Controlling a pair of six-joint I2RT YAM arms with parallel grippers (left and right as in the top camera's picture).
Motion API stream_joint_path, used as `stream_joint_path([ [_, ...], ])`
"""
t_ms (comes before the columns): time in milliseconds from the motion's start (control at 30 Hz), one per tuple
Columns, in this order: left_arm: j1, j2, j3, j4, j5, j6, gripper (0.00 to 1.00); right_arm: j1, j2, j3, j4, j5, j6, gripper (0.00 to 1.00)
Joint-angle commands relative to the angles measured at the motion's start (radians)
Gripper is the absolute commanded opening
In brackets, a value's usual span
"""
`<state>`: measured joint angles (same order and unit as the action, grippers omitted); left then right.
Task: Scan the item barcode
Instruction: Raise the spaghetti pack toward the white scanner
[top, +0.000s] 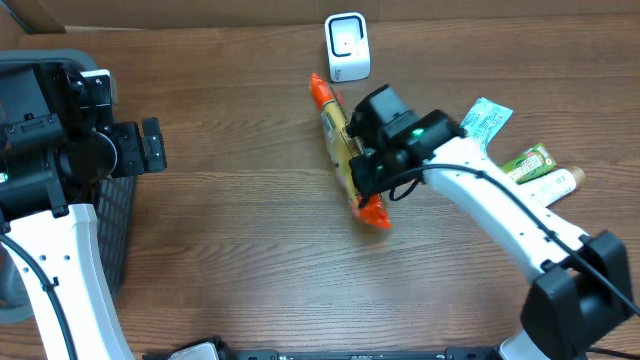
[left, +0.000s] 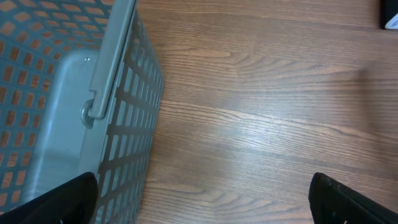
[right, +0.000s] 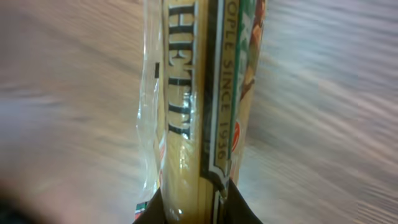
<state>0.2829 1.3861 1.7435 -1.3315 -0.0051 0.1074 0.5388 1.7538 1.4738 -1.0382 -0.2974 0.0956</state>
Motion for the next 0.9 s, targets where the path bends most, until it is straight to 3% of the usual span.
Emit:
stream_joint_path([
  [0,-0.002,0.0,0.008,0.0,-0.003,0.016,1.0,-0.106,-0.113,0.054,0.029,-0.454,-0.163,0.04],
  [67,-0.002,0.0,0.008,0.0,-0.003,0.016,1.0,-0.186,-0.146,0.054,0.026,-0.67,-0.243,0.04],
  [167,-0.002,0.0,0.008,0.0,-0.003,0.016,1.0,-0.26,-0.169,0.054,0.018,-0.826,-0.298,0.04],
  [367,-0.002,0.0,0.008,0.0,-0.003,0.016,1.0,-0.335,-0.179,0.054,0.016,-1.016,-0.364,0.04],
  [467,-0.002,0.0,0.008,0.0,-0.003,0.016,1.0,-0.338,-0.179,0.054,0.029,-1.021,-0.364,0.04],
  [667,-0.002,0.0,0.008,0.0,-0.003,0.016,0.99,-0.323,-0.179,0.056,0.078,-0.71,-0.193,0.04],
  [867,-0.002,0.0,0.008,0.0,-0.003,0.016,1.0,-0.219,-0.178,0.074,0.137,-0.033,-0.012,0.04],
])
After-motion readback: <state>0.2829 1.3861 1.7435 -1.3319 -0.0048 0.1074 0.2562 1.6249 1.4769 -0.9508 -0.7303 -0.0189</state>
